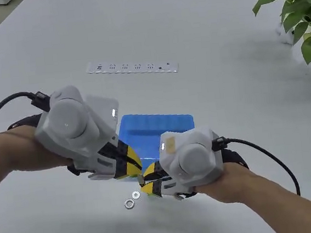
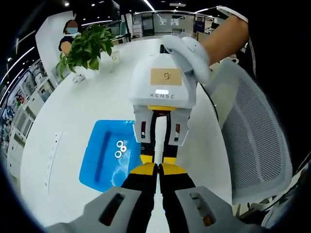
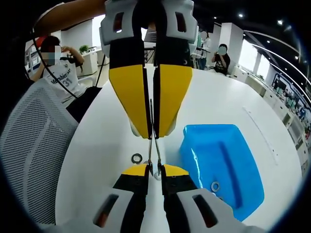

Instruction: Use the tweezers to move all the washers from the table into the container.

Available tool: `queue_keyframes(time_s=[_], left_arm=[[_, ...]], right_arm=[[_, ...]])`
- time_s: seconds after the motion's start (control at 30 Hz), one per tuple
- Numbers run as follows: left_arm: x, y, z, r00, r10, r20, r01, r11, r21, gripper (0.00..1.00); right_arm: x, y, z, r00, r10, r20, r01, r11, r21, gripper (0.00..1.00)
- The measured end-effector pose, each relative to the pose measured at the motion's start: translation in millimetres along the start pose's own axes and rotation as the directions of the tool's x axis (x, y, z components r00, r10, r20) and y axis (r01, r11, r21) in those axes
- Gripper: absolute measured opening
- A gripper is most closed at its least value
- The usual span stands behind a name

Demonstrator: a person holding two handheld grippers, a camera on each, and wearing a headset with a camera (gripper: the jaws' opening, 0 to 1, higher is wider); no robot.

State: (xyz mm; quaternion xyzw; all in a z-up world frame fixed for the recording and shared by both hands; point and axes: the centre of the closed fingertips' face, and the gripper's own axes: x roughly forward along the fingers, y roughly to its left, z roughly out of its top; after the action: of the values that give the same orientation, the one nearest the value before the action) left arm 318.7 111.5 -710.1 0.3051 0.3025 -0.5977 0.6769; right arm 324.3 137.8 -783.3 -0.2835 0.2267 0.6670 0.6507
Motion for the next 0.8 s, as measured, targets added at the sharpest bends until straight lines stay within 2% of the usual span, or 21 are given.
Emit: queue_keyframes(time_s=[0.53,0.8], left_arm=[[6.6,1.0,-0.4,0.9999,-0.012,0.010,0.012,1.000,-0.010,0.06],[6.8,3.7,-0.1,0.9999,-0.006,0.012,0.006,1.000,-0.009,0.06]], right_arm=[[3.0,-0.2,-4.4,1.0000,0.007,0.004,-0.007,1.000,0.020,0.12],[3.4,-0.9,-6.0,1.0000,0.000,0.000,0.000,0.999,0.054,0.11]])
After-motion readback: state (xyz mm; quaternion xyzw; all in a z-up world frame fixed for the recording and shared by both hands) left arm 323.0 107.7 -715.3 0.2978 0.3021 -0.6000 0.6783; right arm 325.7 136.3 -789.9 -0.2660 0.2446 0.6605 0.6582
